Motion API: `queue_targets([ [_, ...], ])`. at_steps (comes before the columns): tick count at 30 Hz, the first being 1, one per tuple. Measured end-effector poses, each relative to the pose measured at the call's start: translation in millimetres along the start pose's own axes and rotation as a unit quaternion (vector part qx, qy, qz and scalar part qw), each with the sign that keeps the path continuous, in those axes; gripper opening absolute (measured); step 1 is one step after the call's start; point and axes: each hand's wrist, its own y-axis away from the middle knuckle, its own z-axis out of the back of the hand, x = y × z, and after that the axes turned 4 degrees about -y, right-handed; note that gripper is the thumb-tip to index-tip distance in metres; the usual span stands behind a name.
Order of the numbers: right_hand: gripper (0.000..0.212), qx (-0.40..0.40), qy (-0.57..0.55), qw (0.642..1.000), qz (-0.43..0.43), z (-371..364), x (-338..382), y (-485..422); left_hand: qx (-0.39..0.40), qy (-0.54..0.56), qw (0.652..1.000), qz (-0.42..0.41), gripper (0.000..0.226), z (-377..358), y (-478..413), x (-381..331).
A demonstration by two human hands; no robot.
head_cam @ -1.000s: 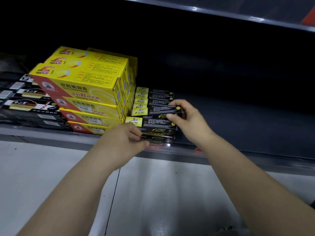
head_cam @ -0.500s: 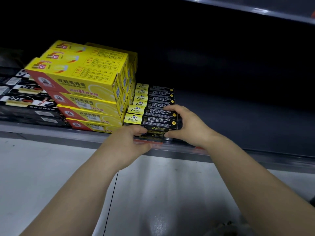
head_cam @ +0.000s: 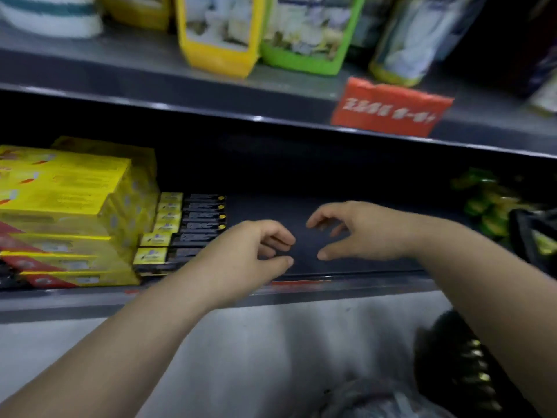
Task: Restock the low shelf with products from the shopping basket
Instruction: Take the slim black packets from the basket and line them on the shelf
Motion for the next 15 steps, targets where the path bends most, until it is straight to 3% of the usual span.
queue_targets([
  [3,0.036,-0.036,0.011,0.999,-0.035,47.8,-30.7,78.3,0.068,-0.034,0.992,-0.098,0.017,-26.0,-21.8,-65.0],
  [6,0.022,-0.126,-0.041,0.988,-0.075,74.6,-70.0,162.8,0.131,-0.070,0.971,-0.190,0.015,-65.6,-35.5,-128.7],
  [11,0.012,-0.287,-0.182,0.933,-0.118,69.7,-154.6,269.4,0.182,-0.093,0.932,-0.299,0.018,-154.5,-46.7,-211.0],
  [15,0.010,-0.317,-0.251,0.897,-0.177,40.9,-232.9,311.1,0.203,-0.129,0.903,-0.355,0.024,-227.6,-53.2,-255.5],
])
